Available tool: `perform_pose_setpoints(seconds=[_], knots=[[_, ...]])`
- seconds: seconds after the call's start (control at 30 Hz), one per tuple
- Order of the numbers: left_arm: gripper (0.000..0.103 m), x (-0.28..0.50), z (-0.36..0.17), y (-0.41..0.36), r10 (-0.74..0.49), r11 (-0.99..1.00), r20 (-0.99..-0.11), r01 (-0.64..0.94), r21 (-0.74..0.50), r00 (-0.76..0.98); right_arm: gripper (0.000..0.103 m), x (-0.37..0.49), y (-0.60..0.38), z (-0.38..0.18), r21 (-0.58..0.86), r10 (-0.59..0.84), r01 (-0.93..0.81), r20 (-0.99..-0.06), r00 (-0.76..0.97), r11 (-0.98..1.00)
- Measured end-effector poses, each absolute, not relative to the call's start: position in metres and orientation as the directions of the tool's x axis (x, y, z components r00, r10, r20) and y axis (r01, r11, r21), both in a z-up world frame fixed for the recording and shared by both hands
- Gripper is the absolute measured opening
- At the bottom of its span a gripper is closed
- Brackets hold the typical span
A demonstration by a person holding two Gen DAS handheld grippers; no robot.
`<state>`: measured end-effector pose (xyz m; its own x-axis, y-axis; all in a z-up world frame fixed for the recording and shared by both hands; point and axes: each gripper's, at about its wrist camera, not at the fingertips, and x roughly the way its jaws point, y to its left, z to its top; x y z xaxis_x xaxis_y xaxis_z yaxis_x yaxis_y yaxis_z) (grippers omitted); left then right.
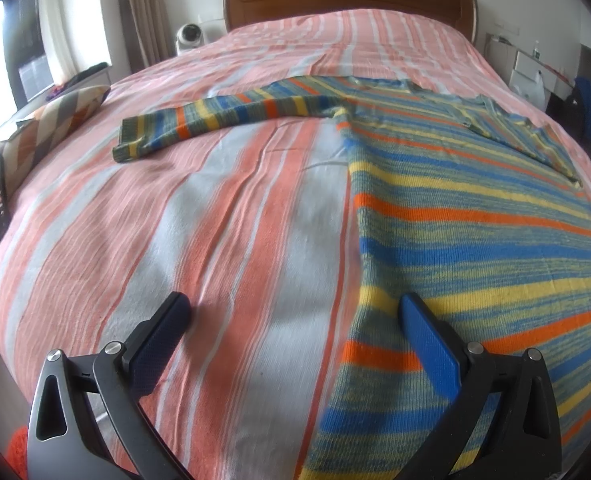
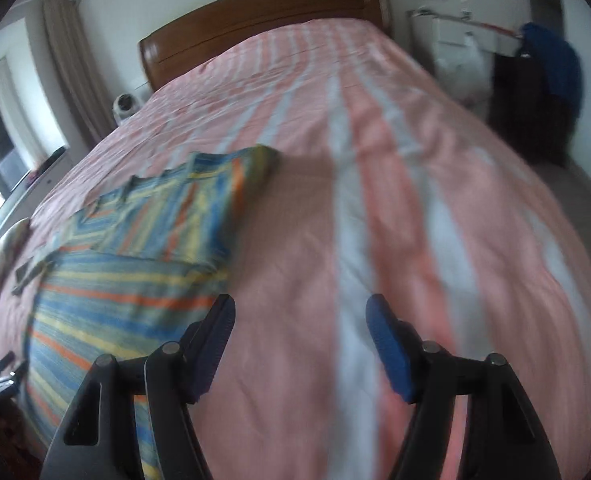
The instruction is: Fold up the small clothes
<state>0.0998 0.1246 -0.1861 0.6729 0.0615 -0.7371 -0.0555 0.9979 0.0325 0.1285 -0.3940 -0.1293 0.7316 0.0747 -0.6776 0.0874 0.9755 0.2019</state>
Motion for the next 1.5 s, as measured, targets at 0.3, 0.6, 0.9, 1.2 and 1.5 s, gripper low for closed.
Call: perform_pose_setpoints(seconds=[0.3,0.6,0.9,1.2,1.5], knots=[[0.103,0.100,-0.186,0.125,0.060,0.998,-0.738,-0.054,0.032,0.672,0.068,0.100,-0.406,-0.154,0.143,-0.015,0.151,-0.676,0.736,0.978],[0.103,0.101,-0.186,0.124,0.060,0.998,-0.740,-0.051,0.035,0.670,0.080,0.111,-0.404,-0.174,0.183,0.035,0.127,-0.689,0.724,0.975],[0.103,0.101,-0.186,0.123,0.062,0.998,-0.739,-0.052,0.037,0.671,0.083,0.110,-0.400,-0.177,0.180,0.036,0.122,-0.689,0.724,0.976],[0.103,0.102,-0.187,0.124,0.064,0.998,-0.738,-0.053,0.039,0.672,0.083,0.109,-0.400,-0.178,0.183,0.039,0.121,-0.688,0.725,0.976],[0.103,0.102,-0.188,0.124,0.067,0.998,-0.736,-0.053,0.042,0.673,0.084,0.110,-0.399,-0.177,0.190,0.046,0.118,-0.685,0.727,0.975]])
